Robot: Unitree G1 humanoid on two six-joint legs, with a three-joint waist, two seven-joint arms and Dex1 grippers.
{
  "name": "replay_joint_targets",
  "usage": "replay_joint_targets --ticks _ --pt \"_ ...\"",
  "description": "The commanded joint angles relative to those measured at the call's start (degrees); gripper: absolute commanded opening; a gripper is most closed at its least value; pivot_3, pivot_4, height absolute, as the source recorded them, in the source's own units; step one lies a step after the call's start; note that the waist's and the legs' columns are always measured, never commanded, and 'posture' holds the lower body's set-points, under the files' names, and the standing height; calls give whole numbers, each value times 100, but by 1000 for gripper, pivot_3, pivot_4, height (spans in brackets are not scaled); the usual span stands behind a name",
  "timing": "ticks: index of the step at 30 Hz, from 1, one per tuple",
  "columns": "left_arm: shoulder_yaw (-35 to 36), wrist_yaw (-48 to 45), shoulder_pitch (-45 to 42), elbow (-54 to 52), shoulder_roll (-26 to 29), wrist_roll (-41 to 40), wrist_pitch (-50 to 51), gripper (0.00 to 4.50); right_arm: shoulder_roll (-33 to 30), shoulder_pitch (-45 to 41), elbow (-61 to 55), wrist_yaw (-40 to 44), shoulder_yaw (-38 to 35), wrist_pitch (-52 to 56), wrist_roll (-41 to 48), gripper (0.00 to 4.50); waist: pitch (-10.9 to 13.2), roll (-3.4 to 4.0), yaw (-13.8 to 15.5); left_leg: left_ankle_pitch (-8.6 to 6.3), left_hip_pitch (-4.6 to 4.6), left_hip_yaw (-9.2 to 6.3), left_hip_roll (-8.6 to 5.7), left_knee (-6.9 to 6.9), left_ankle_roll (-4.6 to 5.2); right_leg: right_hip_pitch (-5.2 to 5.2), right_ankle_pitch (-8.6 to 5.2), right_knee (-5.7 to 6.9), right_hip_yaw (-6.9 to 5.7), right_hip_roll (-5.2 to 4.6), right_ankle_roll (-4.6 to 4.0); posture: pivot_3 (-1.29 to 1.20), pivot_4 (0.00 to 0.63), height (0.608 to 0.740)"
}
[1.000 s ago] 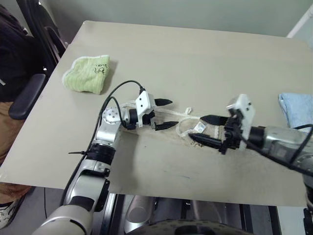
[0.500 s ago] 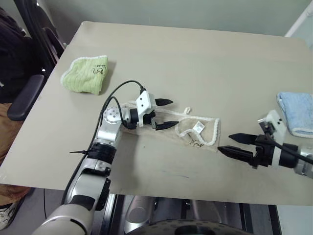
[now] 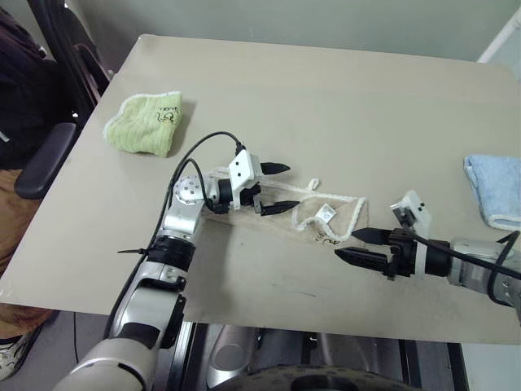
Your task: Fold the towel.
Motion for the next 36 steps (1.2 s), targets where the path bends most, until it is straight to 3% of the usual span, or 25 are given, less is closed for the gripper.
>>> replay_joint_targets --ticks 1,11,25,32,36 --pt "31 16 45 -209 49 -29 -80 4500 -51 -66 -59 190 -48 -86 -81 4482 0 0 1 0 0 0 0 0 0 0 0 0 0 0 0 0 150 733" --pt "21 54 122 -263 88 -23 -64 4500 -29 -123 27 384 292 -209 -706 4482 0 0 1 -1 0 0 0 0 -2 0 1 0 0 0 -2 0 150 733" --pt "-2 44 91 -259 46 -27 -50 4500 1052 -1625 212 -35 341 -35 -430 4482 0 0 -4 4 3 -2 0 0 -3 -1 7 2 -3 0 -11 0 150 733" --pt "12 48 89 -274 4 -68 -33 4500 1463 -1756 530 -332 885 -93 -1139 4482 0 1 -7 5 6 -3 1 -1 -7 -3 11 3 -7 -1 -18 0 150 733" --pt "527 325 -124 -370 -300 -732 386 4500 1607 -1667 508 -351 958 -101 -1252 4482 0 1 -3 5 5 -3 1 0 -7 -2 13 4 -9 -2 -20 0 150 733"
